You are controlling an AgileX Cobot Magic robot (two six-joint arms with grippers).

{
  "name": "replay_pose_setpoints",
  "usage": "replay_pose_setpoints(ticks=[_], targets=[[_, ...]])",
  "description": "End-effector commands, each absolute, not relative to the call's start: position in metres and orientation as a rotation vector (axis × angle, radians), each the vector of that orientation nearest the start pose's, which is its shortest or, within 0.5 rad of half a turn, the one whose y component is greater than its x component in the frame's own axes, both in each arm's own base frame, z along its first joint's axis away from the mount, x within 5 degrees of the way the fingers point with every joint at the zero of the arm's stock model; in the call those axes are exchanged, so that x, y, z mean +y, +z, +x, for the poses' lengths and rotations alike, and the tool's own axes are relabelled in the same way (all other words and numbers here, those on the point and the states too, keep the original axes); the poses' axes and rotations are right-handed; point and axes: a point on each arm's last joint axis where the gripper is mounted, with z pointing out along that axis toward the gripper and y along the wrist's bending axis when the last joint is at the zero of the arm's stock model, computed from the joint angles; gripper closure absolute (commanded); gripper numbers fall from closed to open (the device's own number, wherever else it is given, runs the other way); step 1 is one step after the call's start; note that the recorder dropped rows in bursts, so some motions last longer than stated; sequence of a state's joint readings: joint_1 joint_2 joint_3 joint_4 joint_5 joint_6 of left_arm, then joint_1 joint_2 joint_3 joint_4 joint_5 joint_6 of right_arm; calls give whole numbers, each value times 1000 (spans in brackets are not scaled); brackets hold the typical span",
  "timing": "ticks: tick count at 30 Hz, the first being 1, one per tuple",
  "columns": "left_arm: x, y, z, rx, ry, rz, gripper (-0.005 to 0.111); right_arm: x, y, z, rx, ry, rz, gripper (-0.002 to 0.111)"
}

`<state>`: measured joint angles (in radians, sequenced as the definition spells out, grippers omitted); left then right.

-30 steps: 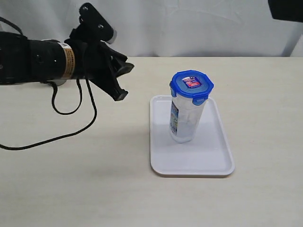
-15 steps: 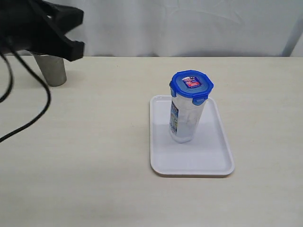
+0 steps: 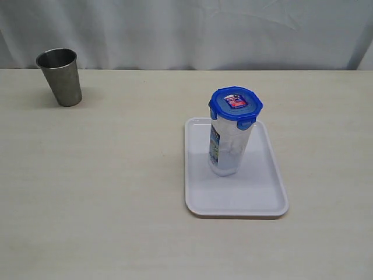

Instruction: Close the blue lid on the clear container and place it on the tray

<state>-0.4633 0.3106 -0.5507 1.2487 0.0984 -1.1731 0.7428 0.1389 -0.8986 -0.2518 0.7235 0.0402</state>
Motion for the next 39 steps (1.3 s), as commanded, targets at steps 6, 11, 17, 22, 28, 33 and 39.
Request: replay_pose_setpoints(ticks=[6, 11, 17, 22, 28, 33, 39], targets=[[9, 346, 24, 1216, -333, 59, 107, -57, 404, -42, 1236, 421, -439, 104], [12, 344, 23, 1231, -356, 10, 107, -57, 403, -42, 1245, 422, -441, 104], [12, 344, 23, 1231, -356, 10, 107, -55, 402, -43, 1258, 471, -447, 104], [12, 344, 23, 1231, -356, 10, 107, -54, 402, -44, 1261, 495, -449, 104], [12, 344, 23, 1230, -351, 13, 107, -54, 402, -44, 1261, 495, -449, 104], [12, 344, 23, 1230, -351, 13, 107, -54, 402, -44, 1261, 495, -449, 104], [12, 343, 23, 1234, -365, 6, 107, -54, 402, -44, 1261, 495, -449, 104]])
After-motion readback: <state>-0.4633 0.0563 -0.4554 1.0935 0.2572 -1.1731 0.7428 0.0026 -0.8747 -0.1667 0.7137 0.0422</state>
